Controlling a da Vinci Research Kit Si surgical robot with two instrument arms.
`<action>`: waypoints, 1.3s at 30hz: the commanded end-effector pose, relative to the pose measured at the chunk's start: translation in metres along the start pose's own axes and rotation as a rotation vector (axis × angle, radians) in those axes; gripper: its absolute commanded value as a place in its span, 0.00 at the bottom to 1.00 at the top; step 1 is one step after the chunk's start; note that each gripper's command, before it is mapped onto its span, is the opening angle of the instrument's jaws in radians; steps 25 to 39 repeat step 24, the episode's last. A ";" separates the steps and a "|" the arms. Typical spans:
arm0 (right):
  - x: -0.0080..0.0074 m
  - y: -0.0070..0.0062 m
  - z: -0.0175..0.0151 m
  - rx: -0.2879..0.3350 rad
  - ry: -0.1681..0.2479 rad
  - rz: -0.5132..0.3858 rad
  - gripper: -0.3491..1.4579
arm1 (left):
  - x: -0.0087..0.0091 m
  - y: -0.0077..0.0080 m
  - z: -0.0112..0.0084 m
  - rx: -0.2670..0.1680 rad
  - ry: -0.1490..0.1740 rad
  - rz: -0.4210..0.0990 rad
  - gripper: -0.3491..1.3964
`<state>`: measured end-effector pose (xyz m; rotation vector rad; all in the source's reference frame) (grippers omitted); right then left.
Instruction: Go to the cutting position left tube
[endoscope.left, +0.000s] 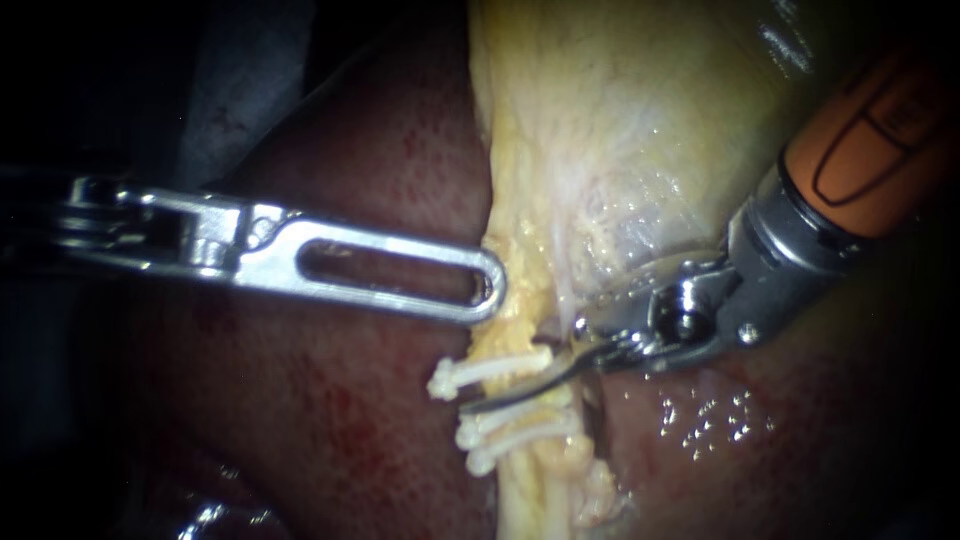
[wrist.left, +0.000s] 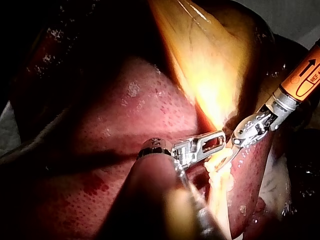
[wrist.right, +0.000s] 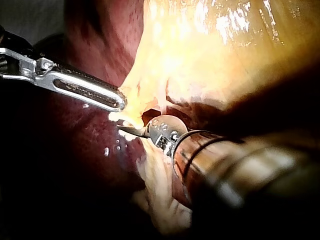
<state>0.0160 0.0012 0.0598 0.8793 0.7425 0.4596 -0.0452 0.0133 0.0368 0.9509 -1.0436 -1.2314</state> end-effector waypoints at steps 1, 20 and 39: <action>0.0000 0.0000 0.0000 0.000 -0.001 0.000 0.34 | 0.0000 0.0000 0.0000 0.000 0.000 0.000 0.00; -0.0001 0.0000 0.0001 0.000 -0.002 -0.002 0.34 | 0.0000 0.0000 0.0001 -0.001 -0.001 0.000 0.00; -0.0001 0.0000 0.0001 0.001 -0.002 -0.002 0.35 | 0.0000 0.0000 0.0001 0.000 -0.001 -0.001 0.00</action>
